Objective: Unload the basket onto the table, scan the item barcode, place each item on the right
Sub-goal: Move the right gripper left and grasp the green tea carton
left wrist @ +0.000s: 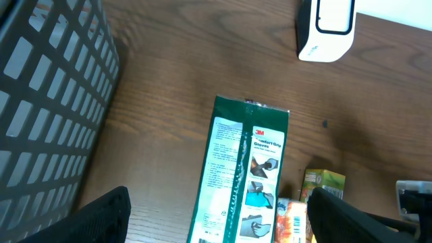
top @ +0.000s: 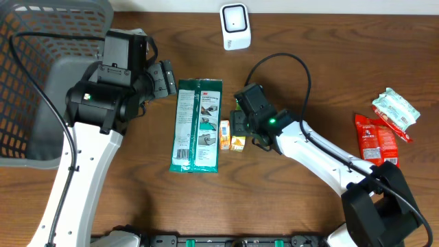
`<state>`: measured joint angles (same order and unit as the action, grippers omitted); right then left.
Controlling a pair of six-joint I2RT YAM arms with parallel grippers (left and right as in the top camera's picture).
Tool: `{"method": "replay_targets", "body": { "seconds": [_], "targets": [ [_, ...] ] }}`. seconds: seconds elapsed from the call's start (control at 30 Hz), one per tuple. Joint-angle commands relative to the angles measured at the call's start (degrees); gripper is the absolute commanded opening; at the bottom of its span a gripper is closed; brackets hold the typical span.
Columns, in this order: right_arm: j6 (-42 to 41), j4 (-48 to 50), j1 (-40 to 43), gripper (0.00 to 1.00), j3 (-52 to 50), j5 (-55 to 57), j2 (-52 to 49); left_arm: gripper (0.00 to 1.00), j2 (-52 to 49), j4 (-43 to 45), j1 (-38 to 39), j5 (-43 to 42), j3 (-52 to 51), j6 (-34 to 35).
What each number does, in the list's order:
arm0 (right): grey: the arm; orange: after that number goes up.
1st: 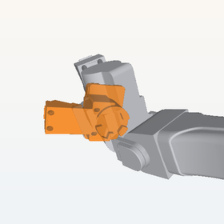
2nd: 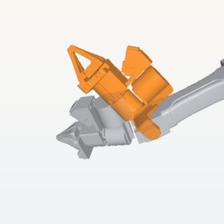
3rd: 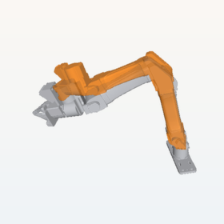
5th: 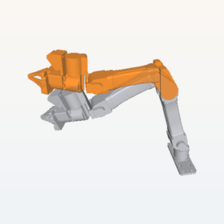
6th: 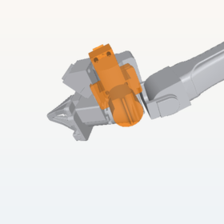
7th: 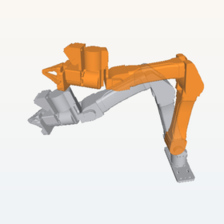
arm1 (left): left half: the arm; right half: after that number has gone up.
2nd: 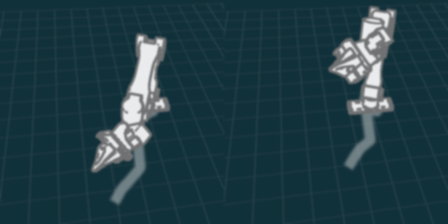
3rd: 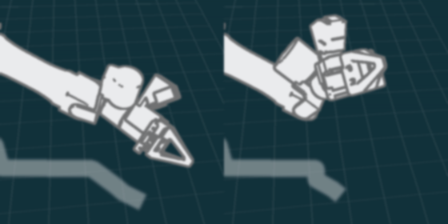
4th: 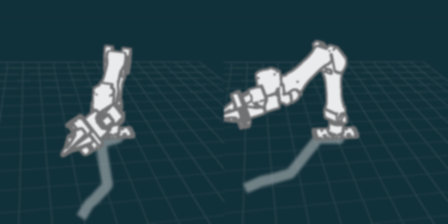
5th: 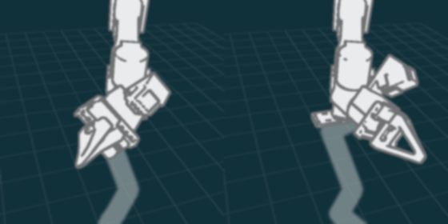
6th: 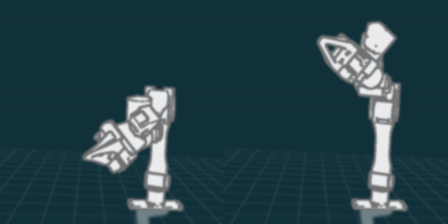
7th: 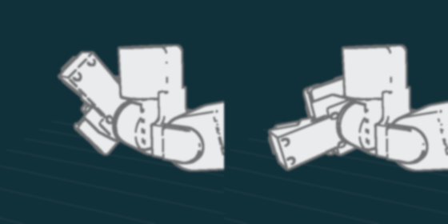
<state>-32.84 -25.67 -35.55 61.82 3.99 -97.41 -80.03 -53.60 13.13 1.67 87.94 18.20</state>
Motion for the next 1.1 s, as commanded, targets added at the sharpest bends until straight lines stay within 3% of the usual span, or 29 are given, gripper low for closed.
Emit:
{"method": "replay_targets", "body": {
  "seconds": [0.0, 0.27, 0.37, 0.47, 0.53, 0.7, 0.9, 1.07],
  "targets": [
    [-2.36, 0.22, -0.28, 0.67, 0.24, 2.16, -0.81, 0.84, -0.17, -0.13, -0.26, 0.31, 0.37, 0.09],
    [-3.87, 1.05, -1.66, 0.63, 0.24, 2.19, -4.81, 0.84, -0.17, -0.15, -0.26, 0.33, 0.37, 0.09],
    [-4.0, 1.31, -2.05, 0.57, 0.24, 2.38, -6.25, 0.84, -0.17, -0.15, -0.26, 0.31, 0.37, 0.09],
    [-3.96, 1.27, -2.05, 0.44, 0.24, 3.61, -6.49, 0.84, -0.17, -0.15, -0.26, 0.31, 0.37, 0.11],
    [-3.87, 0.94, -2.05, 0.4, 0.26, 5.2, -6.34, 0.84, -0.17, -0.15, -0.26, 0.31, 0.37, 0.09],
    [0.59, 0.72, -1.44, 0.37, 0.26, 5.84, -6.1, 0.84, -0.17, -0.15, -0.26, 0.31, 0.37, 0.09],
    [9.66, -0.22, -0.26, 0.26, 0.26, 5.84, -5.88, 0.84, -0.17, -0.15, -0.26, 0.31, 0.37, 0.09],
    [14.69, -1.97, 1.33, 0.3, 0.28, 5.86, -4.48, 0.84, -0.17, -0.15, -0.26, 0.31, 0.37, 0.09]
  ]
}}
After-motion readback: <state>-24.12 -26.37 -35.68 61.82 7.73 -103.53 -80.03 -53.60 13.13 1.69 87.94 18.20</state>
